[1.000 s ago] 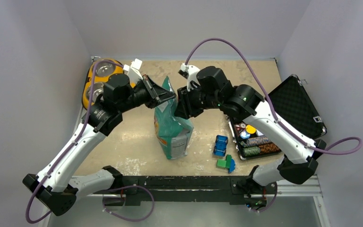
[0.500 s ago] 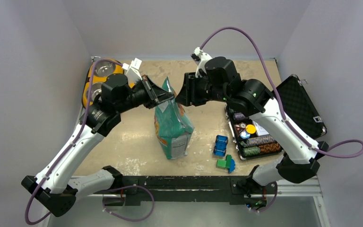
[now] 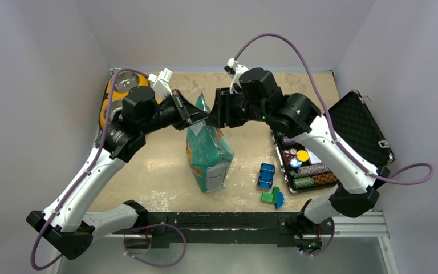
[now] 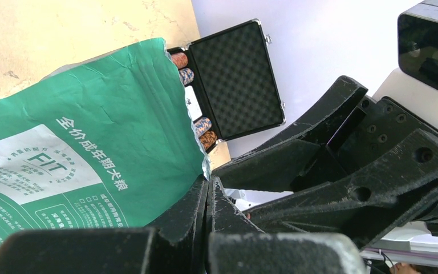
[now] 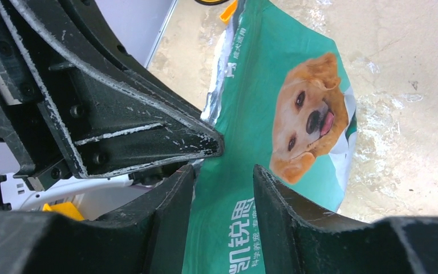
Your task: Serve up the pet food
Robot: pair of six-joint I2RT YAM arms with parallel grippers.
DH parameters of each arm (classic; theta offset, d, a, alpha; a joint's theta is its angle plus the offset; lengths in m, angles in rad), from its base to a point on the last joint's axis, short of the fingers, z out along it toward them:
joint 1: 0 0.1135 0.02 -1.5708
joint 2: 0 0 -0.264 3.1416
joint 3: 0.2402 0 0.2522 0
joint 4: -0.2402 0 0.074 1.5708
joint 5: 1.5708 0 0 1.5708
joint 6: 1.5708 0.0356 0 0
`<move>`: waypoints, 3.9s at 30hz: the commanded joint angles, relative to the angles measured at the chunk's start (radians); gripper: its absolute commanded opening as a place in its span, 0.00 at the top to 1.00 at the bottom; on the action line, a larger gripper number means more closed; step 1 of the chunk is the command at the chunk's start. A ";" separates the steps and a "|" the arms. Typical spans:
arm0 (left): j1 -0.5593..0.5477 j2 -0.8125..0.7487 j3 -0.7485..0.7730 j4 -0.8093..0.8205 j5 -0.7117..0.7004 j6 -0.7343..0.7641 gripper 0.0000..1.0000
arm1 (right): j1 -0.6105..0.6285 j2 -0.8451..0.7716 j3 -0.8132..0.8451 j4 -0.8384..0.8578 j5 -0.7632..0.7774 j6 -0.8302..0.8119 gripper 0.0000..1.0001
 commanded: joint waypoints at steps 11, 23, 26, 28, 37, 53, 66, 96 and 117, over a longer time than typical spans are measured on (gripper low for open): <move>0.001 -0.016 0.087 0.198 0.045 -0.008 1.00 | 0.021 -0.006 -0.004 -0.023 0.025 -0.011 0.80; 0.001 -0.051 0.148 -0.152 -0.009 0.064 0.68 | -0.016 -0.130 -0.175 0.176 -0.169 -0.066 1.00; 0.000 -0.055 0.120 -0.142 -0.019 0.031 0.67 | -0.029 -0.138 -0.202 0.201 -0.212 -0.060 1.00; 0.000 -0.041 0.129 -0.153 -0.029 0.024 0.70 | -0.032 -0.140 -0.207 0.203 -0.217 -0.061 1.00; 0.000 0.019 0.162 -0.163 -0.070 -0.022 0.73 | -0.034 -0.139 -0.195 0.192 -0.227 -0.068 1.00; 0.000 0.026 0.091 -0.116 -0.039 -0.101 0.83 | -0.051 -0.135 -0.190 0.183 -0.243 -0.076 1.00; 0.000 0.040 0.066 -0.051 0.022 -0.098 1.00 | -0.051 -0.088 -0.081 0.043 -0.118 -0.137 0.85; 0.018 -0.010 0.029 -0.033 0.008 -0.080 1.00 | 0.002 0.074 0.200 -0.105 -0.040 -0.198 0.73; 0.018 -0.024 0.041 -0.067 -0.004 -0.078 1.00 | 0.026 0.142 0.234 -0.211 0.072 -0.198 0.85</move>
